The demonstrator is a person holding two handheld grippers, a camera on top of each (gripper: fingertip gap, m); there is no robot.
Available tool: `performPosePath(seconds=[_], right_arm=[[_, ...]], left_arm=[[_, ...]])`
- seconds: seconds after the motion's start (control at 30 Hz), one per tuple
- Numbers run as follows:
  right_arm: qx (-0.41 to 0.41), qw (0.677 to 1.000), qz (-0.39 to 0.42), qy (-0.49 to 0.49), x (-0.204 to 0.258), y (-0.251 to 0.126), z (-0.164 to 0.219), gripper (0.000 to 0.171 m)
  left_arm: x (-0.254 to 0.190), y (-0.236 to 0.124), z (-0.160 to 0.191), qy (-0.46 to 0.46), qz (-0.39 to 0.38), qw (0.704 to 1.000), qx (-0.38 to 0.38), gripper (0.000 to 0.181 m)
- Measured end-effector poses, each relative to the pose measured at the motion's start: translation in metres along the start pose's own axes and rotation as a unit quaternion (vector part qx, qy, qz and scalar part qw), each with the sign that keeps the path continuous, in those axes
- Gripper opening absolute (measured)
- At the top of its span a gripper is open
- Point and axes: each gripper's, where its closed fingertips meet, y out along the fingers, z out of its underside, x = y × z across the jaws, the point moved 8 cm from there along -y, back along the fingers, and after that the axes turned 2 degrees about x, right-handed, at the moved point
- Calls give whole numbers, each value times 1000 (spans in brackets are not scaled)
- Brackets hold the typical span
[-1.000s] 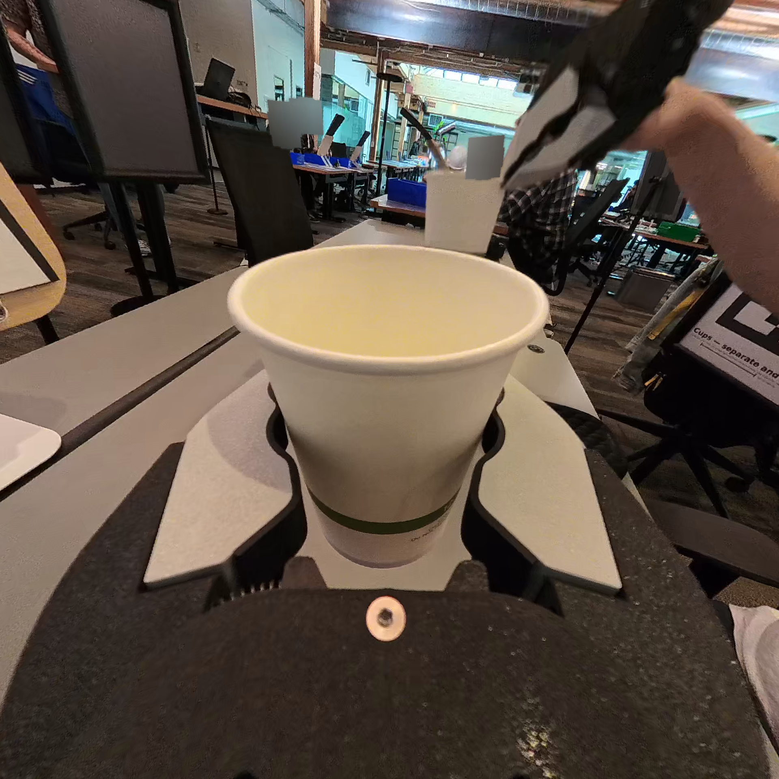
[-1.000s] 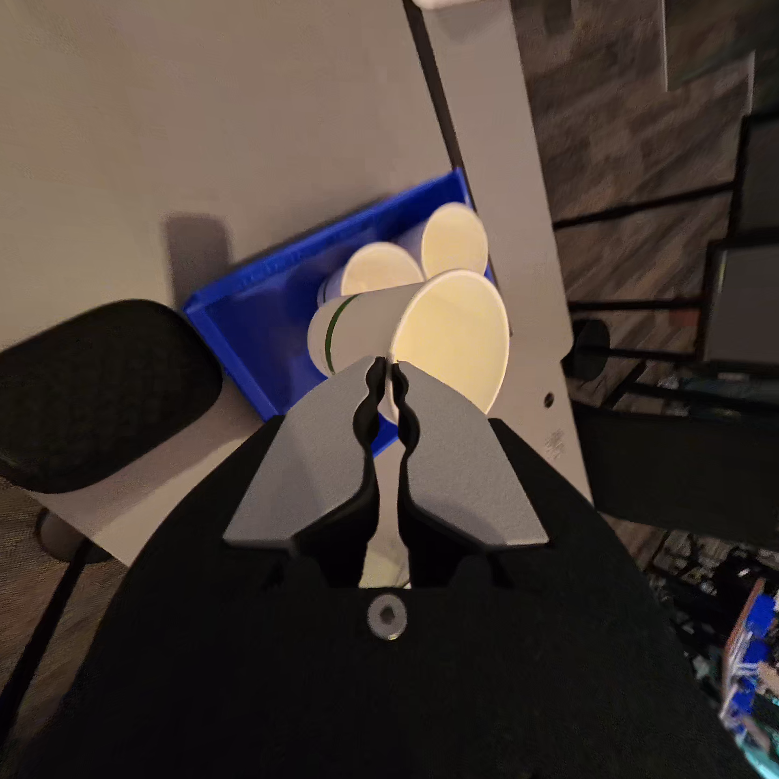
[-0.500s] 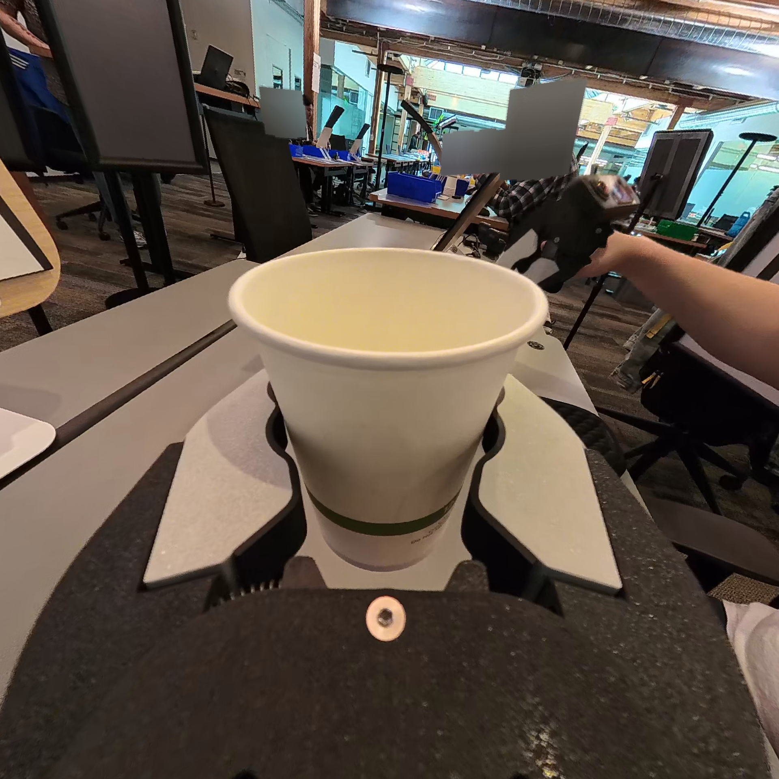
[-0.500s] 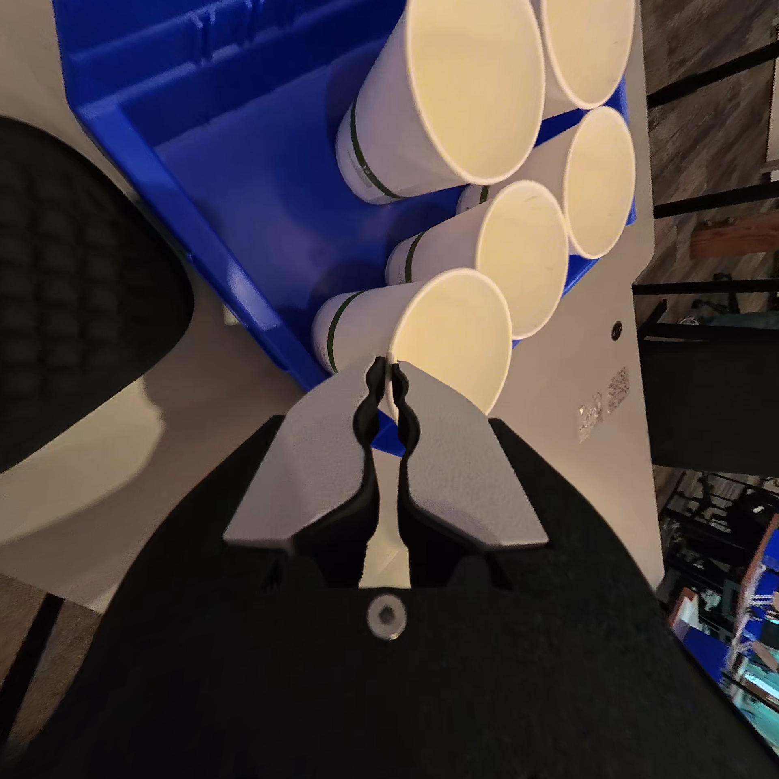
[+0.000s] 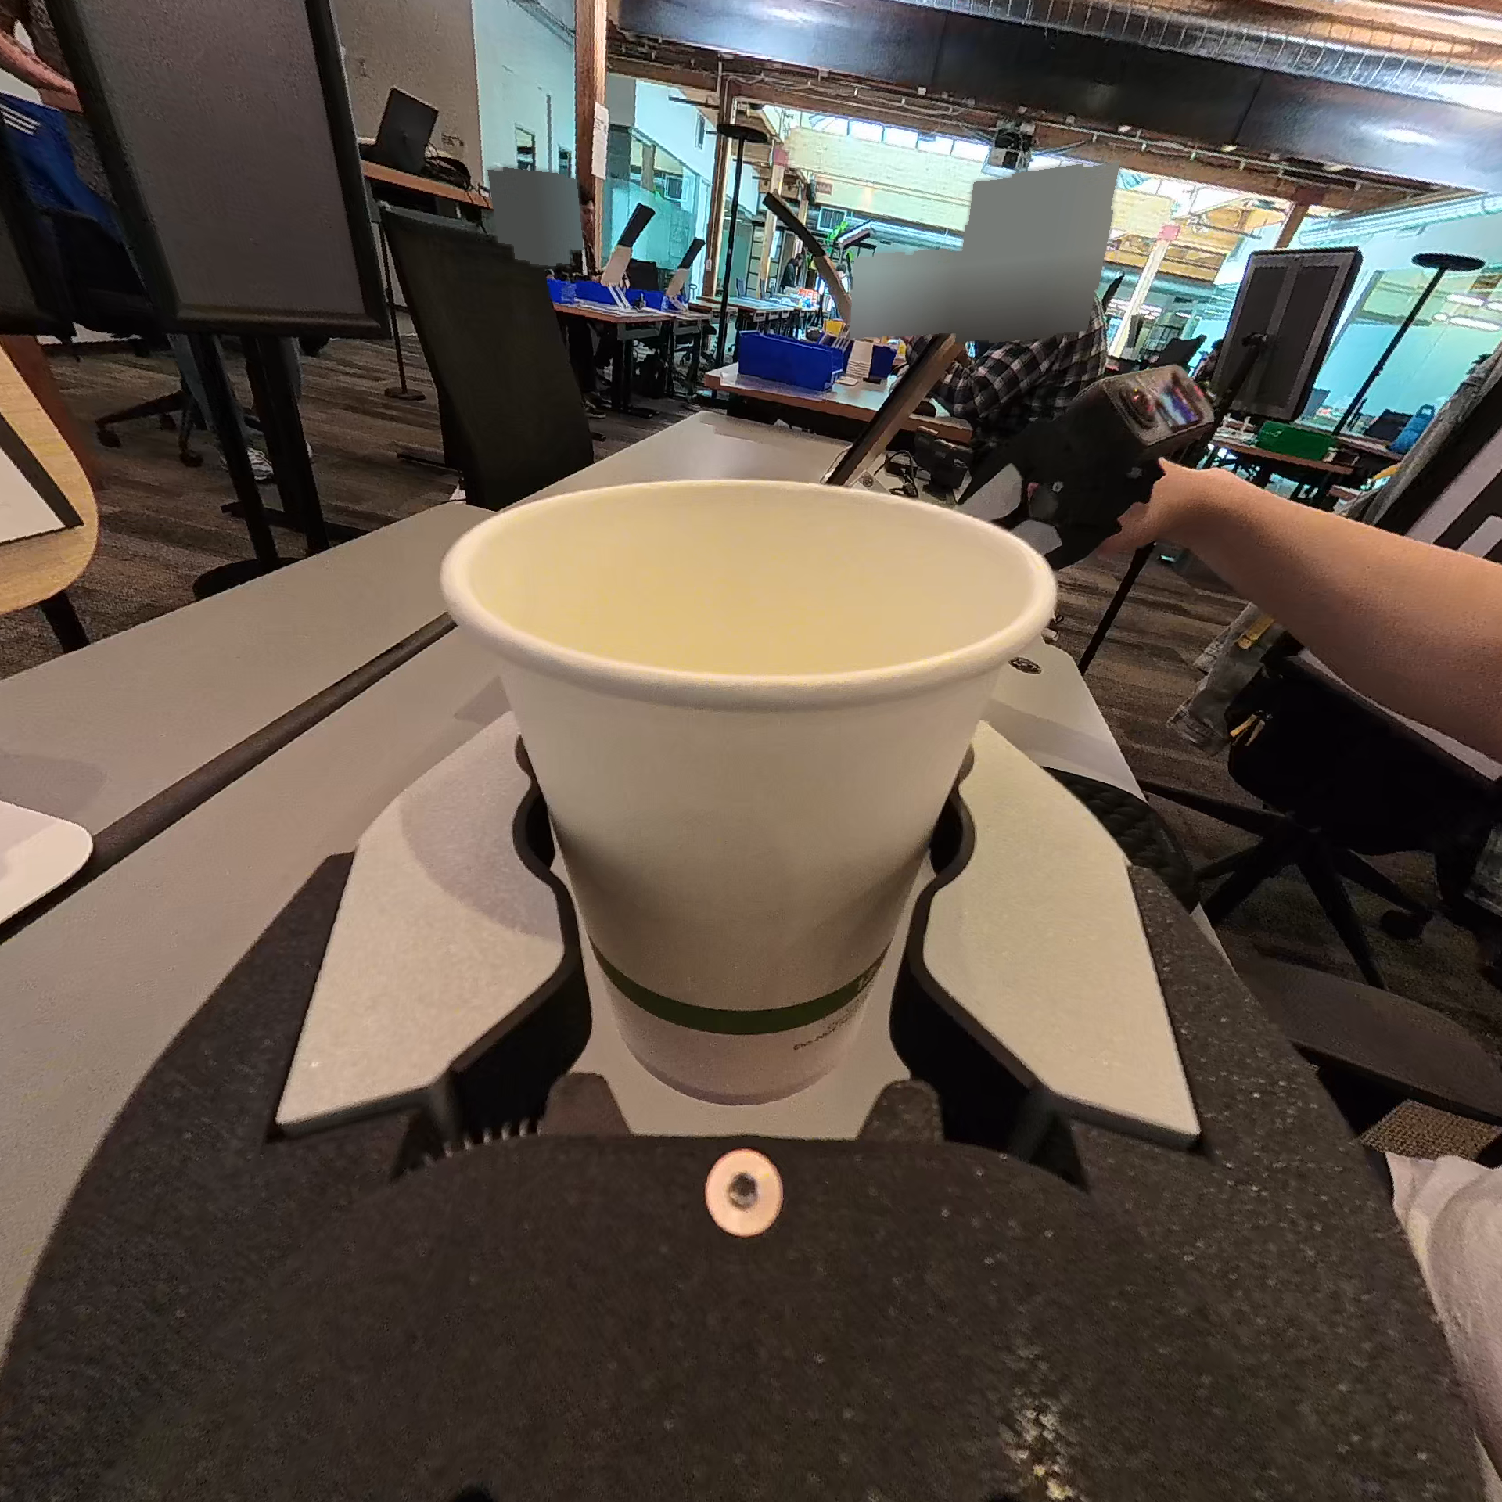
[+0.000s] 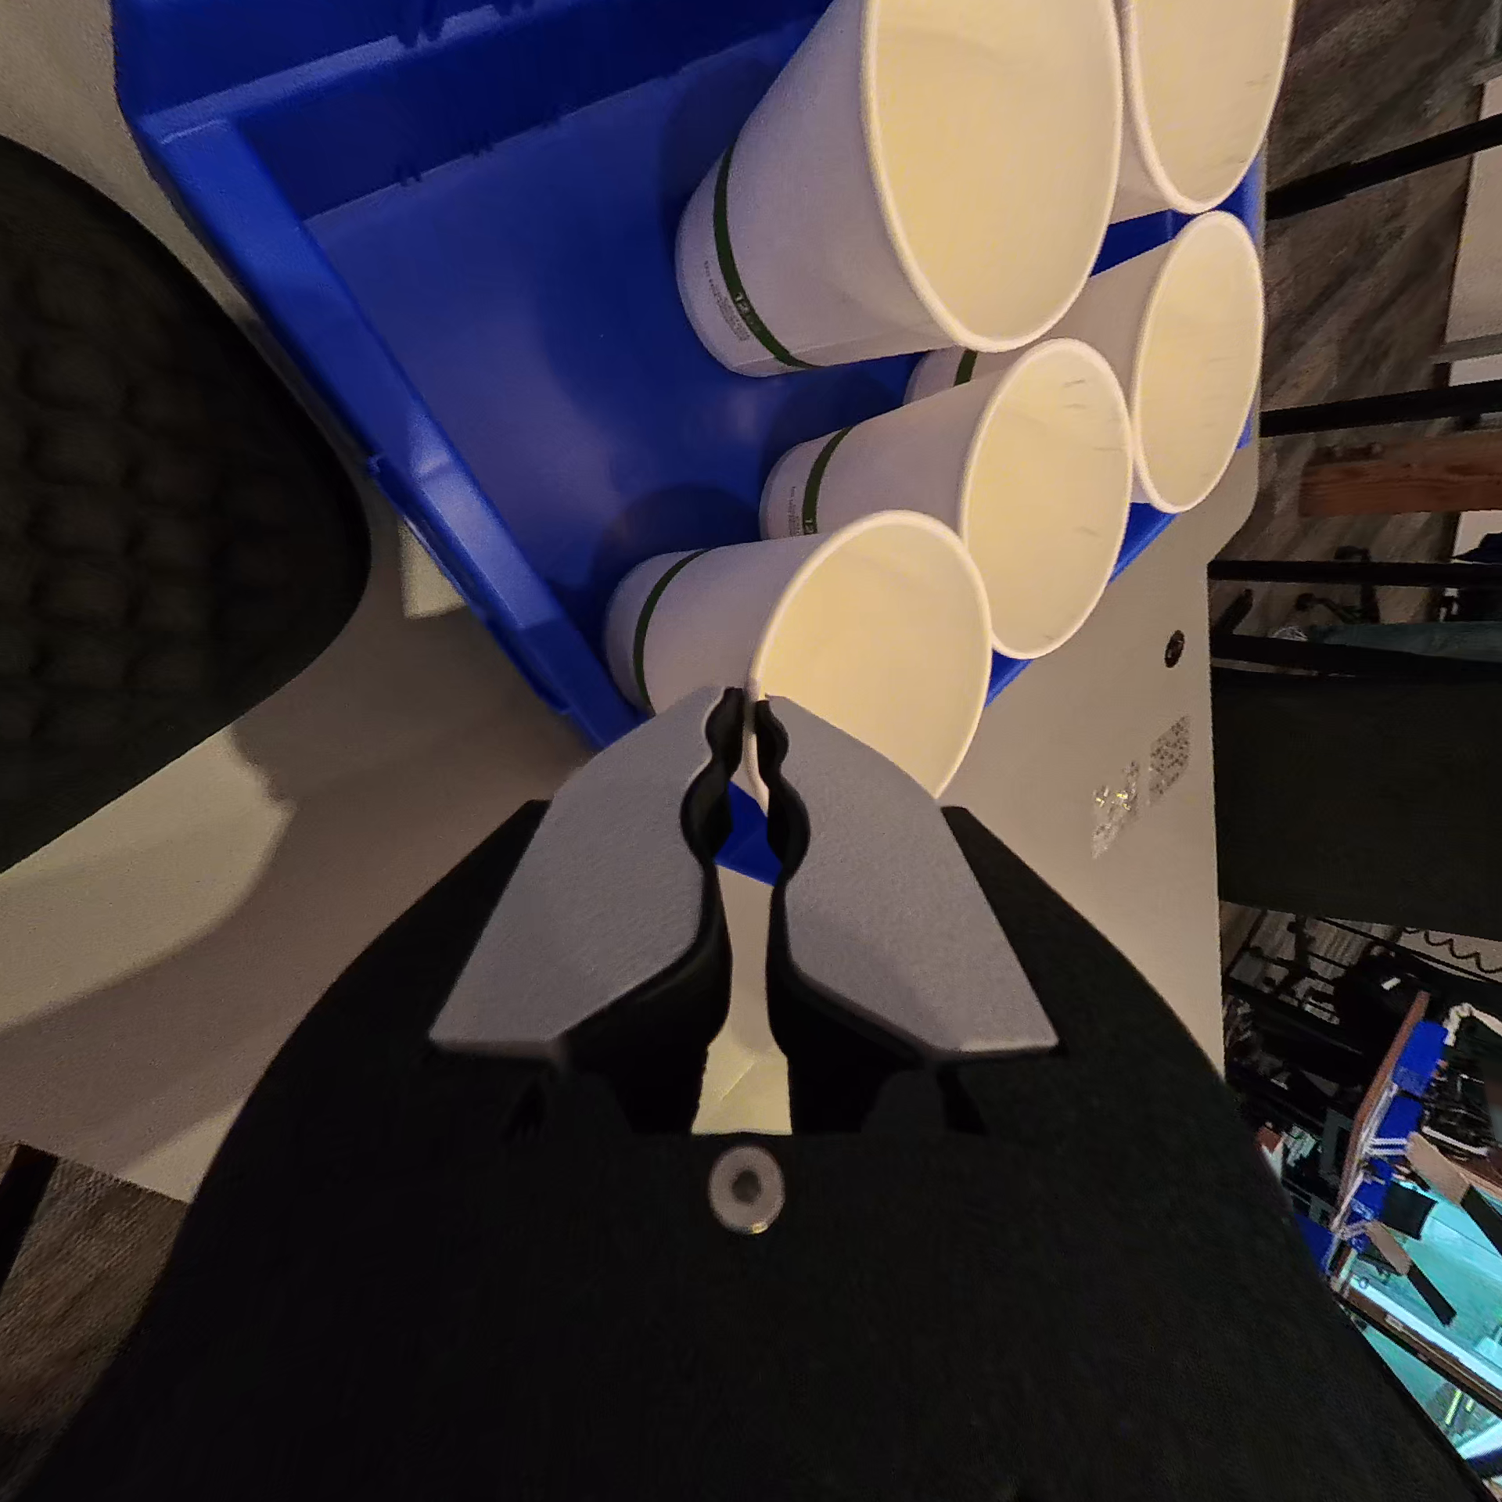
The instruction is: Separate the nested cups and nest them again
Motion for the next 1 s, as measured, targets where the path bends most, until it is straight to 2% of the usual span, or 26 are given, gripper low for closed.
performPosePath(seconds=[0.17,0.5,0.8,0.9,1.0], right_arm=[[0,1000,-14,17,2,-6,2,3],[6,999,-35,34,2,4,2,3],[21,999,-41,12,-4,5,1,3],[24,999,-47,7,-2,3,4,17],[-22,998,-48,24,-6,-11,2,18]], left_arm=[[0,0,0,1,0,1000,0,93],[-2,1,0,3,1,1000,1,93],[-2,1,0,3,1,1000,2,93],[-2,1,-1,3,1,1000,1,93],[-3,1,-1,3,1,1000,1,93]])
